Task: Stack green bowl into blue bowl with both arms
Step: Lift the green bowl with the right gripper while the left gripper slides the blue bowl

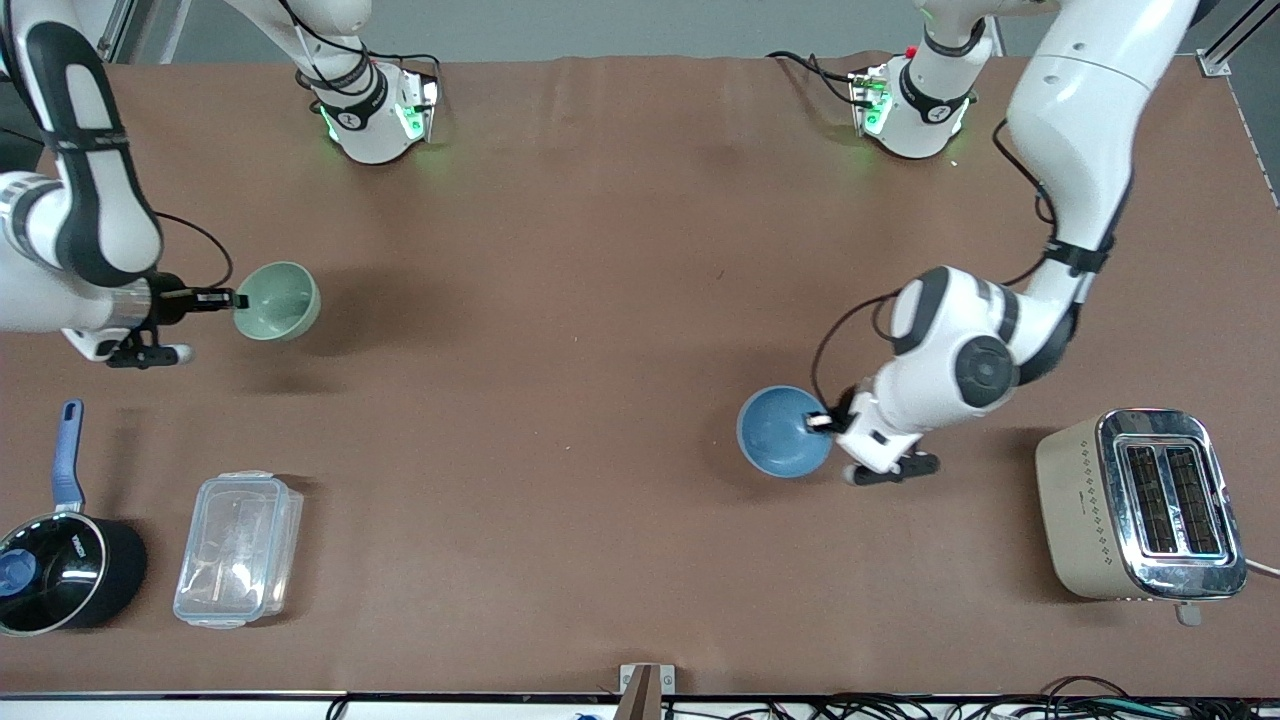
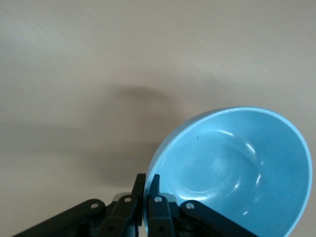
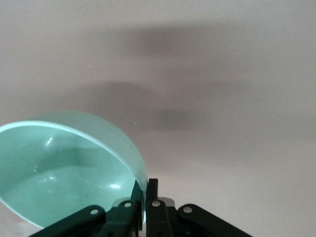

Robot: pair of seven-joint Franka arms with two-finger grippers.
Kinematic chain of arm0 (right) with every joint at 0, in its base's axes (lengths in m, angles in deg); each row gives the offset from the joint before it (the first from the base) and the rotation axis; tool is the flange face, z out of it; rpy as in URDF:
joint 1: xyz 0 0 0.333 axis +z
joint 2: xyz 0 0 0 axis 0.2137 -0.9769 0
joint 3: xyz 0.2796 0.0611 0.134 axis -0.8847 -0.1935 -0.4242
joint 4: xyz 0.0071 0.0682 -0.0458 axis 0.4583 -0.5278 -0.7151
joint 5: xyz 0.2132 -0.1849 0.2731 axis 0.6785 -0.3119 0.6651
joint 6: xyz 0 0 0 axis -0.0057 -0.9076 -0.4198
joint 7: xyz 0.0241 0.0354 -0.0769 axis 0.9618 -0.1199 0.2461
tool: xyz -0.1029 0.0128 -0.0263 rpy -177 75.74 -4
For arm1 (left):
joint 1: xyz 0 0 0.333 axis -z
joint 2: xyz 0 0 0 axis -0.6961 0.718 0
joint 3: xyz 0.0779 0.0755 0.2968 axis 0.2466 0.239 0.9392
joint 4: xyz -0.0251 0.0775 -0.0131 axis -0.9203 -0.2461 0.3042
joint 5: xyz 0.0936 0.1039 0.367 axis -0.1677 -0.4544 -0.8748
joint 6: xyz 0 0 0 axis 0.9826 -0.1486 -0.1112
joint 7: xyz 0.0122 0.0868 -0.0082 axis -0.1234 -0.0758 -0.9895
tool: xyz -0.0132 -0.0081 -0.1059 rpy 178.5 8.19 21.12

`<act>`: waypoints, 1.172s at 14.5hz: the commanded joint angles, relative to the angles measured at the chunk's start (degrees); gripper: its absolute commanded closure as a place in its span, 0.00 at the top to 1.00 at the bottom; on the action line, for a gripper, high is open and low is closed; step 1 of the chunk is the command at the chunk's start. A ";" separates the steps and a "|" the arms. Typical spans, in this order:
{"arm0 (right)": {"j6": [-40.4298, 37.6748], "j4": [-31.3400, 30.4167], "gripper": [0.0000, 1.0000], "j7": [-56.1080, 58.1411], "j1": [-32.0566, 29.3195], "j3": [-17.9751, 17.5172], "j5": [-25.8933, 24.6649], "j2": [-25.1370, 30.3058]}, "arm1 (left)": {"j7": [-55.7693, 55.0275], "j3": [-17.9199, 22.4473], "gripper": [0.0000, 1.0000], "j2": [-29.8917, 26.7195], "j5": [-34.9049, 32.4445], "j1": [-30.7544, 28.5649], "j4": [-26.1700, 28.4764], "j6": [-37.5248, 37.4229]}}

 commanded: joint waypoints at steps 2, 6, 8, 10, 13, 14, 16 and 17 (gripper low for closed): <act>-9.41 9.81 0.00 0.56 0.08 -0.57 0.91 0.57 | -11.26 0.48 0.02 1.10 0.27 9.44 -2.26 -0.83; -11.19 15.54 0.01 -2.40 2.44 -0.48 -0.05 3.19 | -20.06 0.83 0.02 4.00 0.36 17.27 -3.15 2.67; -11.10 17.30 0.01 -4.88 4.99 -0.48 -1.89 4.52 | -22.96 1.09 0.02 5.94 0.36 20.70 -3.06 7.15; -10.75 17.39 0.01 -6.72 7.10 -0.66 -1.99 5.05 | -24.20 1.88 0.02 7.70 0.36 23.16 -3.15 11.11; -10.31 17.92 0.01 -12.50 12.63 -0.66 -1.46 5.40 | -24.65 4.16 0.10 9.55 0.27 25.98 -3.15 14.11; -10.22 17.92 0.01 -14.79 14.56 -0.66 -1.37 5.40 | -24.56 4.60 0.17 9.55 0.01 26.42 -3.15 14.20; -10.05 17.83 0.01 -20.50 18.08 -0.66 0.29 5.05 | -24.56 5.04 0.85 8.24 -2.17 25.73 -3.06 13.42; -9.18 17.57 0.01 -22.53 19.49 -0.66 1.43 4.96 | -24.30 6.61 1.00 5.71 -5.06 25.46 -2.97 11.50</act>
